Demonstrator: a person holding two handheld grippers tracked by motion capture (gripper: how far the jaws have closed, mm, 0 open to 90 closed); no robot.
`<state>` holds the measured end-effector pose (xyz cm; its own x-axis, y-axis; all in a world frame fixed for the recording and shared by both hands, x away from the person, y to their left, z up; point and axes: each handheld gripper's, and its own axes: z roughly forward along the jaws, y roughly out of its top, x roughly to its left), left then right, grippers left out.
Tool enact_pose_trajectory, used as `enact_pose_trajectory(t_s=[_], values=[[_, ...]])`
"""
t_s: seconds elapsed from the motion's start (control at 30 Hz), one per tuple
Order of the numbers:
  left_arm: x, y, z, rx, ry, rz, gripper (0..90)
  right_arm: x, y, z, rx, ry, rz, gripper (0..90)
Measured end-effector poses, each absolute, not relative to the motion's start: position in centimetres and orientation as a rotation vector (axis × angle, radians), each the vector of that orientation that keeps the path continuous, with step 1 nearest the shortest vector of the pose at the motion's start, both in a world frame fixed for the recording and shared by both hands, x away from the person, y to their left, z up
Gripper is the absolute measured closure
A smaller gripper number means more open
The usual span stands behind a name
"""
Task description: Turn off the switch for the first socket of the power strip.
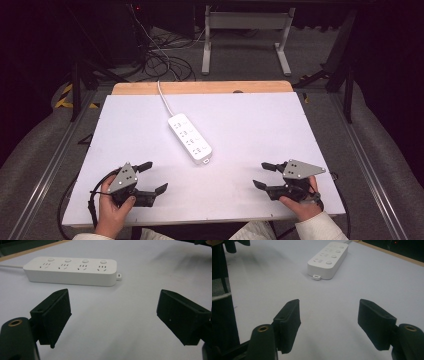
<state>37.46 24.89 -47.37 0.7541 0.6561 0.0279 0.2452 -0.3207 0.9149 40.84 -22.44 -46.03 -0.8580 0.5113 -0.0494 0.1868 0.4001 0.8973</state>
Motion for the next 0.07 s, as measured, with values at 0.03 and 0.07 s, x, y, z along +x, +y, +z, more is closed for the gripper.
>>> enact_pose_trajectory(t_s=[0.03, 0.07], values=[[37.47, 24.91, -47.37, 1.894, 0.694, 0.484, 12.1, 40.84, -22.44, -46.03, 0.608, 2.345, 1.442, 35.1], [37.48, 24.96, -47.37, 1.894, 0.699, 0.483, 11.7, 40.85, -22.44, -46.03, 0.607, 2.345, 1.442, 35.1]])
